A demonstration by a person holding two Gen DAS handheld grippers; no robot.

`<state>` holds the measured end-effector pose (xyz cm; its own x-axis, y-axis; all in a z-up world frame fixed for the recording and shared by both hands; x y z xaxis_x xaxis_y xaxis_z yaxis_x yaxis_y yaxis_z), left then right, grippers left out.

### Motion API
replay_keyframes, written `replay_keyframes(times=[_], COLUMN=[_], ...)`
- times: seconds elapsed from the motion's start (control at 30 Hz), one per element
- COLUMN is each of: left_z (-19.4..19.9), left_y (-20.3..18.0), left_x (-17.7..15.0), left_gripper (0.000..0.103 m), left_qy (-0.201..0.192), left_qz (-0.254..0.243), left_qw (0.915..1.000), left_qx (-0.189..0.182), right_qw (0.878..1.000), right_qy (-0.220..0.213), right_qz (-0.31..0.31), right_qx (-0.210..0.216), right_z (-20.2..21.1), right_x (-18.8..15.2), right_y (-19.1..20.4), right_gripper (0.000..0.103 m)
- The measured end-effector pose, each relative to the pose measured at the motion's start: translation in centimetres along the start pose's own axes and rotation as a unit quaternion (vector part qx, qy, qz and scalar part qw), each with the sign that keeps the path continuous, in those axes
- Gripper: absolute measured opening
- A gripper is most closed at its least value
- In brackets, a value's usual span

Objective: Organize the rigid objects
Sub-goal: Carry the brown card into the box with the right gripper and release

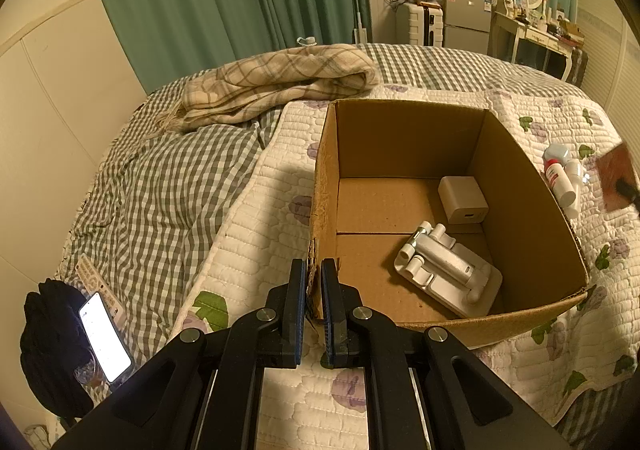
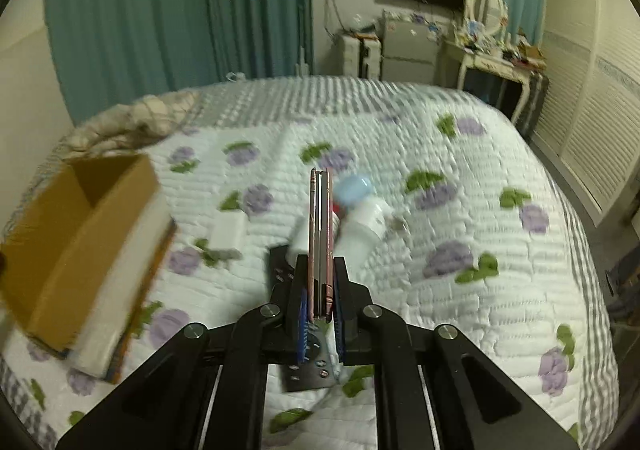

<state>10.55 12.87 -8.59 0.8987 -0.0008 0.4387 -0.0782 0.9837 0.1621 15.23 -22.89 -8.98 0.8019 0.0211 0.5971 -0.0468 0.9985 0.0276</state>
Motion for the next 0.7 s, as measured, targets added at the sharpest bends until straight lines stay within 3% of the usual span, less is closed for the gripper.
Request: replay_keyframes(times=[0.37, 0.57, 0.7], left_z=[0.0, 0.0, 0.0], left_y=[0.3, 0.2, 0.1], left_x=[-0.1, -0.2, -0.2], left_gripper=[0.008, 0.008, 0.008], left_qy=[-0.001, -0.001, -0.001], left_qz=[0.002, 0.002, 0.001], left_qw=[1.0, 1.0, 1.0], left_qx=[-0.003, -0.008, -0.008], right_qw=[0.99, 0.977, 0.966], right_qy=[-0.075, -0.062, -0.024], right_qz=[0.092, 0.16, 0.206], right_qx=[0.079, 0.125, 0.152], right_z=[6.3, 5.5, 3.2], right_x=[4.3, 4.3, 2.7], right_y=[8.5, 15.9, 20.8], right_gripper=[0.009, 0.009, 0.009])
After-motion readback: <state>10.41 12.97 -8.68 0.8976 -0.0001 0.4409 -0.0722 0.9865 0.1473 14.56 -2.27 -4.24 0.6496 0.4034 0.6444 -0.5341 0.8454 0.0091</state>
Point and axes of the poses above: each gripper's, at about its wrist camera, not at the fingertips, and z roughly against the way its jaws point, y to its left, x to its top, the point moved 1 cm from there along -z, roughly the way its jaws point, and after that the axes turned 10 degrees about y, right-handed, at the moved point
